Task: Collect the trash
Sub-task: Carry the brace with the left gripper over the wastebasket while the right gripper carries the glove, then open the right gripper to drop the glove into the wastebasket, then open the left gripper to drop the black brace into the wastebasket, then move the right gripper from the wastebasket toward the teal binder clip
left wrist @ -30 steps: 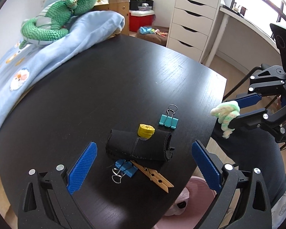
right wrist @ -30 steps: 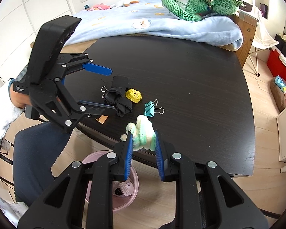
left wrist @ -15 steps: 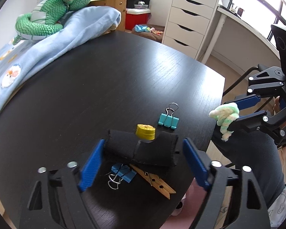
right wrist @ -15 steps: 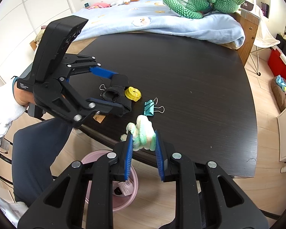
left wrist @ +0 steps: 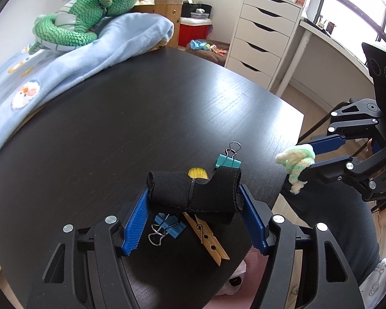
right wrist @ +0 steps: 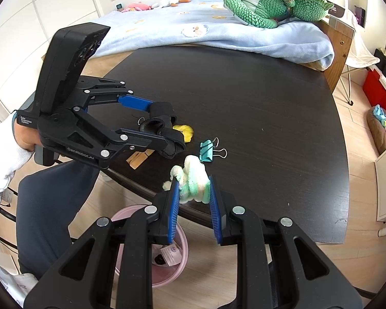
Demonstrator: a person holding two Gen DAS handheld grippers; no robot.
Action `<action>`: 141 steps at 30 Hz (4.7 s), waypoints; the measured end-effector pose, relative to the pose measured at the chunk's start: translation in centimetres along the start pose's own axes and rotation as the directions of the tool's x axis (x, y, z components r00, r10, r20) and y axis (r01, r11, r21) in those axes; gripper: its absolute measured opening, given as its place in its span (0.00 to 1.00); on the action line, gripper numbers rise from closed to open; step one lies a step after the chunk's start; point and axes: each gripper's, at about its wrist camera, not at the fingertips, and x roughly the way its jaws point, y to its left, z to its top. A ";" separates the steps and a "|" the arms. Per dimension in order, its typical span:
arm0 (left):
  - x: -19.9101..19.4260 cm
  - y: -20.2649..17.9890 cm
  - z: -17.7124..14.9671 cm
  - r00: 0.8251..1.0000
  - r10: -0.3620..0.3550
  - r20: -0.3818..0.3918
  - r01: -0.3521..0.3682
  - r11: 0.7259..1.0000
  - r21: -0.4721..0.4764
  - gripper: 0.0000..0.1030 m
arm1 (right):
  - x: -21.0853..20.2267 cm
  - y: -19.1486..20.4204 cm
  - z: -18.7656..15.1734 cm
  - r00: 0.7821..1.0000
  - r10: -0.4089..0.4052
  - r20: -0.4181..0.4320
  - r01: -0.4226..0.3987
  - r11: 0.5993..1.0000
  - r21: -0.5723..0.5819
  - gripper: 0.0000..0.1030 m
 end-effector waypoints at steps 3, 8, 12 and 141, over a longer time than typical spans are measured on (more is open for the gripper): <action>-0.7 0.1 0.1 1.000 0.010 0.015 -0.009 1.000 -0.019 0.63 | -0.1 0.1 0.1 1.000 0.001 0.005 -0.001 1.000 0.000 0.21; -1.9 0.3 0.2 0.998 0.040 0.043 -0.037 0.998 -0.059 0.63 | -0.4 0.4 0.2 1.000 0.001 0.014 -0.001 1.000 -0.005 0.21; -3.5 0.1 0.0 0.994 0.080 0.074 -0.073 0.993 -0.094 0.63 | -0.8 0.7 0.2 1.000 0.003 0.025 -0.003 1.000 -0.007 0.21; -11.6 -10.5 -14.2 0.969 0.219 0.113 -0.172 0.929 -0.329 0.93 | -6.5 6.0 -8.4 0.993 -0.003 0.121 -0.003 0.999 0.051 0.97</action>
